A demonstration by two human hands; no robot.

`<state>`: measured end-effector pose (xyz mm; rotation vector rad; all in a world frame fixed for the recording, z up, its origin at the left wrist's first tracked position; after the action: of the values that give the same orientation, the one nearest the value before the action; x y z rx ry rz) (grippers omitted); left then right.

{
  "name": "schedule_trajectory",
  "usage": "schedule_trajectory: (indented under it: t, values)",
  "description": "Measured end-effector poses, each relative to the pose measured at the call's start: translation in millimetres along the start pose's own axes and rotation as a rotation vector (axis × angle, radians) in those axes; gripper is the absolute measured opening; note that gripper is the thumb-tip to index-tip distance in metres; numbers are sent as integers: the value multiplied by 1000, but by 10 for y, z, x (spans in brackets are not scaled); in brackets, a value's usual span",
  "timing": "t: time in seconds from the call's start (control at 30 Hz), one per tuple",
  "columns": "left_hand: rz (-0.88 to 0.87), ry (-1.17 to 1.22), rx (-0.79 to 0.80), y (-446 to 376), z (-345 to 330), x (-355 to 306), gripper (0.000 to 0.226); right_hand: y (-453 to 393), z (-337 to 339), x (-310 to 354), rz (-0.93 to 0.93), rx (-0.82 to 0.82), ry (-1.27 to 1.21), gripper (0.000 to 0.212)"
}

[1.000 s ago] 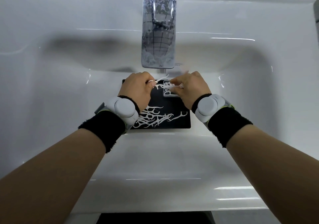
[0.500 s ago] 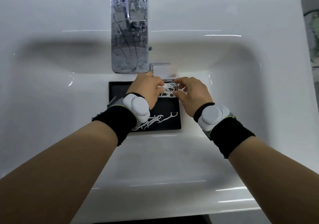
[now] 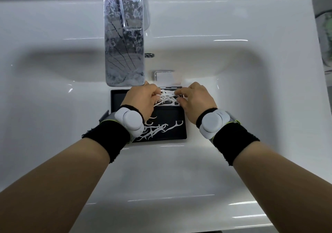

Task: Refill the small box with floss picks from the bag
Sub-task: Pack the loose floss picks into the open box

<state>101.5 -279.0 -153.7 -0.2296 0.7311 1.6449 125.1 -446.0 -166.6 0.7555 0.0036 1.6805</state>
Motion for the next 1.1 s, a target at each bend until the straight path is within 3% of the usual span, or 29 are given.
schedule_trajectory:
  t: [0.23,0.53,0.77,1.1]
  values:
    - [-2,-32,-102,35,179,25,13,13,5,1,-8,-8,-10,25]
    - [-25,125,-113,-6,78,-123,10,42,43,-18,-6,-29,-104,29]
    - [52,175,-71,-56,-24,-180,10,18,22,-46,-28,5,-108,25]
    - [-81,63,-32,-84,-24,-143,23,7,-19,76,-2,25,-37,17]
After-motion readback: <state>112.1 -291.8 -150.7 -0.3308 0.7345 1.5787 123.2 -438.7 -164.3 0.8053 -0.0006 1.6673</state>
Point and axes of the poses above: each hand's wrist, its own y-axis away from the middle knuckle, its own z-axis out of the back of the hand, x = y × z, the point moved 5 cm from there along -y, towards the middle knuckle
